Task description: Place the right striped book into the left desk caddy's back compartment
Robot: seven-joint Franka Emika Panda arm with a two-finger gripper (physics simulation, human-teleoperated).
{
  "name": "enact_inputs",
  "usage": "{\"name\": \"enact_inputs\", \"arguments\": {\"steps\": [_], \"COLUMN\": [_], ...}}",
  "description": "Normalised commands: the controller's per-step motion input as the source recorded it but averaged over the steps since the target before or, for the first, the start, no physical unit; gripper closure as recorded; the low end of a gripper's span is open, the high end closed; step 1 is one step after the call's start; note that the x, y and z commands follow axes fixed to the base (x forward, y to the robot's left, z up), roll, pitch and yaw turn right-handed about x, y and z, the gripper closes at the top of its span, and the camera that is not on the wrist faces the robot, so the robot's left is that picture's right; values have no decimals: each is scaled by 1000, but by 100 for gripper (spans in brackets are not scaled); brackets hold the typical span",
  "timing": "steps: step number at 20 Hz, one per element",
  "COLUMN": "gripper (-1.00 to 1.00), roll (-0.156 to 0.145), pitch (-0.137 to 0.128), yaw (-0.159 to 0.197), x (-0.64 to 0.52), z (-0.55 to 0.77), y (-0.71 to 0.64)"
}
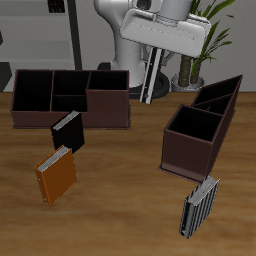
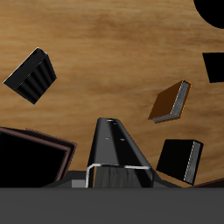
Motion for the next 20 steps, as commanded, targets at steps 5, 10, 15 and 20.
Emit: {"name": "enact_inputs", "arguments": {"steps": [5,10,15,20], "gripper": [100,100,100,100], "roll": [0,1,26,22], "pitch": [-33,-8,6,-27], "yaw": [-15,-31,-33,-17], "x": [-376,-247,-183,-276], "z": [206,12,-103,-54], "y": [261,301,304,252]}}
